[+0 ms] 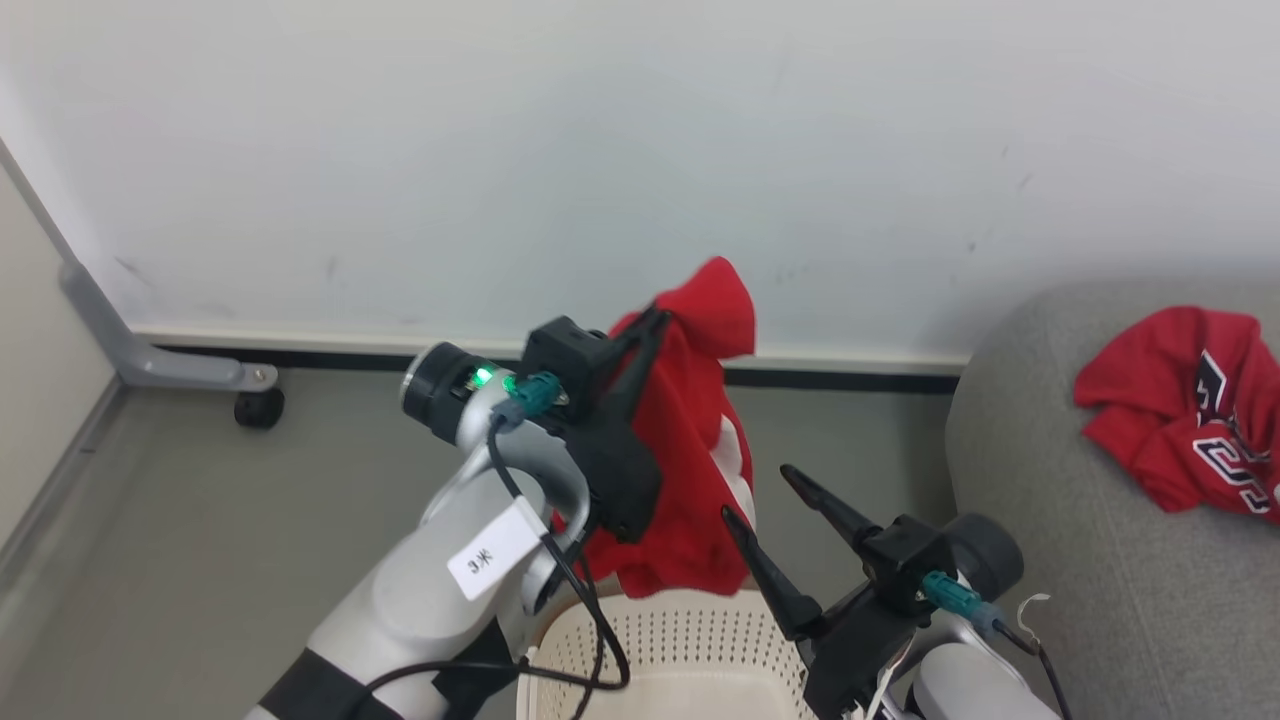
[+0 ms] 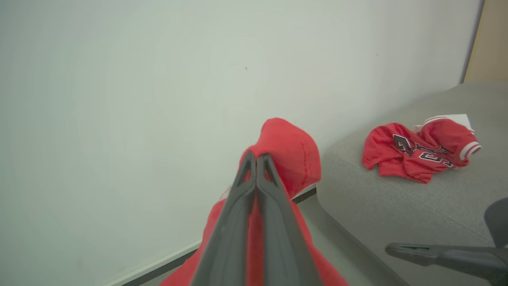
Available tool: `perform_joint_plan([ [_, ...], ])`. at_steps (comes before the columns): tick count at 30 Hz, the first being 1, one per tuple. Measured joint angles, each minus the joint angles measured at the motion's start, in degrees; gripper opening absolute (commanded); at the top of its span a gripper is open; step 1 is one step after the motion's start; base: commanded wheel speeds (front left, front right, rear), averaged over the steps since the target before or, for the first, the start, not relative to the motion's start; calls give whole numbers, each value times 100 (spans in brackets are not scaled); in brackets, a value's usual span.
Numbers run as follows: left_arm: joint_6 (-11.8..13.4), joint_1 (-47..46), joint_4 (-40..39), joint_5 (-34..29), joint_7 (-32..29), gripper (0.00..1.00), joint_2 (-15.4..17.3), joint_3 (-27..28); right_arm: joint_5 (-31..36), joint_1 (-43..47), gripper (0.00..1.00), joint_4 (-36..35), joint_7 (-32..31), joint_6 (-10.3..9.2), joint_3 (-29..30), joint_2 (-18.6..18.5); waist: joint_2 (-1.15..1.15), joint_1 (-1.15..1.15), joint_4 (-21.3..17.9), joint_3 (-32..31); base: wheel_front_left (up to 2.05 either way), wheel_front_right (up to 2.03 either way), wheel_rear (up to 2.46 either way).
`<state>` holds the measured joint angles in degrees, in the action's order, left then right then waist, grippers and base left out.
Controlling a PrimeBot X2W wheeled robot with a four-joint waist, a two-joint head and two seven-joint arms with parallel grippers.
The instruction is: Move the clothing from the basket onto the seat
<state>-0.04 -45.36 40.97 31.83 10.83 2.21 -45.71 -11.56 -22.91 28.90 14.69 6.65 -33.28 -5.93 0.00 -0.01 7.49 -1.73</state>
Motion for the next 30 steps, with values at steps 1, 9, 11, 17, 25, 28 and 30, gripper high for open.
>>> perform_joint_plan([
  [1, 2, 18, -59, 40, -18, 0, -1, -82, 0, -1, 100, 55, 1, 1, -36, 0, 0, 0, 9, -69, 0, 0, 0],
  [9, 82, 123, -413, 308, -214, 0, -5, -437, -2, -25, 100, 571, 0, 41, -401, 76, 0, 0, 188, -430, 0, 0, 0],
  [11, 113, 126, -454, 333, -236, 0, -1, -485, -14, -67, 100, 693, -1, 41, -478, 138, 0, 0, 253, -466, 0, 0, 0],
  [17, 233, 131, -690, 444, -326, 0, 3, -620, -127, -385, 96, 1117, -51, 42, -602, 218, 0, 1, 396, -500, 0, 0, 0],
  [25, 347, 147, -778, 539, -376, 0, 3, -625, -343, -618, 0, 1357, -48, 42, -787, 223, 1, 1, 469, -423, 0, 0, 0],
  [28, 367, 222, -713, 603, -376, 0, 2, -535, -419, -619, 0, 1355, -47, 43, -798, 223, 0, 1, 453, -390, 0, 0, 0],
  [30, 415, 282, -660, 616, -375, 0, 12, -485, -457, -622, 0, 1349, -47, 43, -795, 222, 1, 2, 428, -375, 0, 0, 0],
])
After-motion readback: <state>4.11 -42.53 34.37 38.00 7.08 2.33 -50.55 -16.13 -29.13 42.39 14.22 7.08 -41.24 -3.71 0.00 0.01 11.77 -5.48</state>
